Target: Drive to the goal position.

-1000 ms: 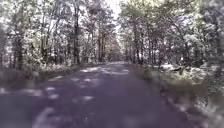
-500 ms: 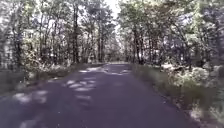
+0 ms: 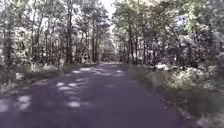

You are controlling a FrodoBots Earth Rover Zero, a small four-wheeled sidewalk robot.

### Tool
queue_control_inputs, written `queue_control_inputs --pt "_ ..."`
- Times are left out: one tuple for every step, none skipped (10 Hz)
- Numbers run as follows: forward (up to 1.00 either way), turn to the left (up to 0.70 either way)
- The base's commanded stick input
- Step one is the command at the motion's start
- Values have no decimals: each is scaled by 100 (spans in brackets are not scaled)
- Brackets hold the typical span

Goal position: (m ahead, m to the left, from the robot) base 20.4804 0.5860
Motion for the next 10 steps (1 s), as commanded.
queue_control_inputs --pt "45 0" --pt "45 0" --pt "45 0" --pt "45 0" --pt "45 0" --pt "45 0" --pt "45 0" --pt "45 0" --pt "45 0" --pt "45 0"
